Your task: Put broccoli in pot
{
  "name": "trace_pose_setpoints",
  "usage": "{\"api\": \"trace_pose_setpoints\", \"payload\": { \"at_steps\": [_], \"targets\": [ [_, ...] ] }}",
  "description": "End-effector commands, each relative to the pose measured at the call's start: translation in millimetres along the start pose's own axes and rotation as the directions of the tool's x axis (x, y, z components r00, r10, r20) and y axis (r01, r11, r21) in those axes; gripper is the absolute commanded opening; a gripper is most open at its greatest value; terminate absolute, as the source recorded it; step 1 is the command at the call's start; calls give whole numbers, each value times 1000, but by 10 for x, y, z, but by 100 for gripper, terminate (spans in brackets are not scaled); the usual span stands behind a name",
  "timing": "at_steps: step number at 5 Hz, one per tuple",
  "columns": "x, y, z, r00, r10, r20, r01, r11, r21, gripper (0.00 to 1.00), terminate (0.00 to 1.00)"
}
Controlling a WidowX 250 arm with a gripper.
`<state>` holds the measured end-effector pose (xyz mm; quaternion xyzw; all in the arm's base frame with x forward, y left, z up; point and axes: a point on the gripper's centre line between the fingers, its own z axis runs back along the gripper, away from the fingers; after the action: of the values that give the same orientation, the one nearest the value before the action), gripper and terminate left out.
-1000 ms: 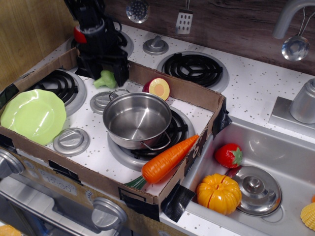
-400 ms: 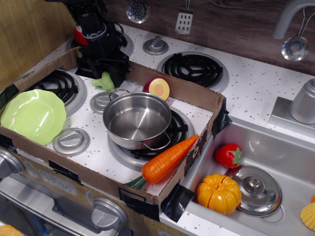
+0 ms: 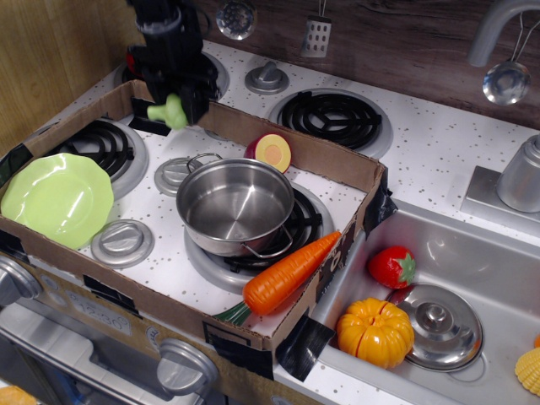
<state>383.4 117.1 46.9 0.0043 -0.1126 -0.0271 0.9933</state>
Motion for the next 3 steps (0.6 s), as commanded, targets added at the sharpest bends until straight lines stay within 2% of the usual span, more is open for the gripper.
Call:
{"api": "trace_pose_setpoints", "payload": {
  "at_steps": [1, 2, 3],
  "targets": [
    [199, -34, 811, 996, 4, 93, -14, 994, 112, 0, 0],
    [77, -305, 1069, 990, 52, 131, -67, 992, 110, 0, 0],
    [-22, -548, 1235, 990, 70, 125, -81, 993, 86, 0, 0]
  ]
}}
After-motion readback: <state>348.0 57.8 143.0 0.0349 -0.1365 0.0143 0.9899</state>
